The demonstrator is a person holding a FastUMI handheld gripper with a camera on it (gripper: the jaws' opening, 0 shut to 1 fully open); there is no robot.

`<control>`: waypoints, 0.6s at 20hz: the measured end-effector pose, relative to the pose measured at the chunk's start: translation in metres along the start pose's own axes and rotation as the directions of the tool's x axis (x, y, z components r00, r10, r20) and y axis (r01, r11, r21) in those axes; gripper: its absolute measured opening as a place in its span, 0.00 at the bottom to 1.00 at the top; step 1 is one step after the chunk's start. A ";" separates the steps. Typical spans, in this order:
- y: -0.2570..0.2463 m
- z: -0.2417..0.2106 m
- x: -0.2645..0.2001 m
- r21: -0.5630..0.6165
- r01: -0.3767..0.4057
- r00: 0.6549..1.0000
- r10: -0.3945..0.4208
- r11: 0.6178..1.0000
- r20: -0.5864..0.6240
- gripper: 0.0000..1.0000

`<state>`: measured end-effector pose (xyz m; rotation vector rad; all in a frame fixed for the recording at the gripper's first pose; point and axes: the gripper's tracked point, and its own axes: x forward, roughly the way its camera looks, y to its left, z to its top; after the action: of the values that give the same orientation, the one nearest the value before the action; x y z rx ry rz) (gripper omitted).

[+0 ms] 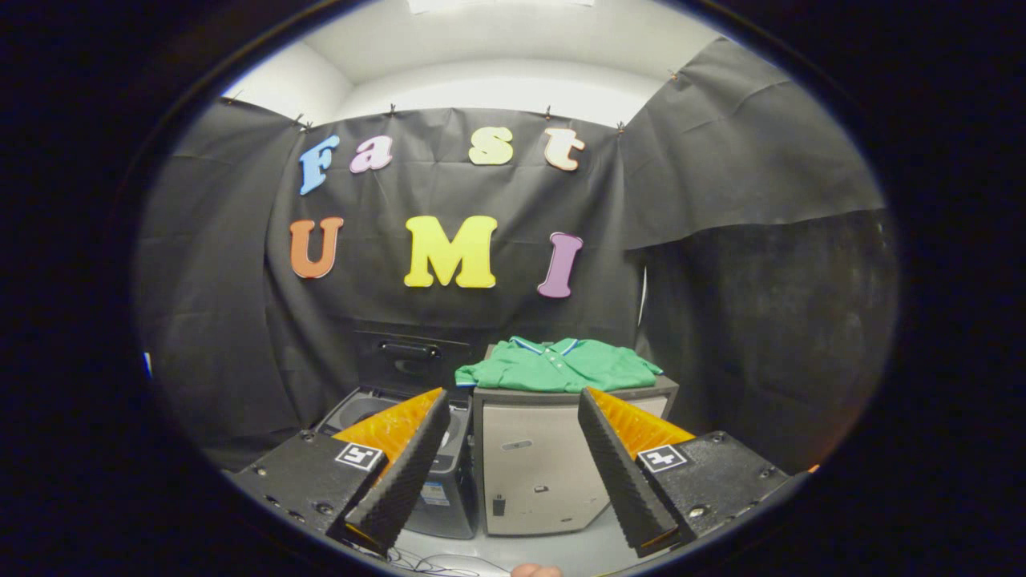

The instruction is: Put the clothes into the washing machine and then close the washing machine lid.

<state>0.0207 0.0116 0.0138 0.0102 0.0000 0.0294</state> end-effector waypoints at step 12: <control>-0.021 0.064 0.063 0.025 0.024 0.999 -0.025 0.999 0.028 1.00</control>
<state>0.0843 -0.0079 0.0777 0.0355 -0.0280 0.0050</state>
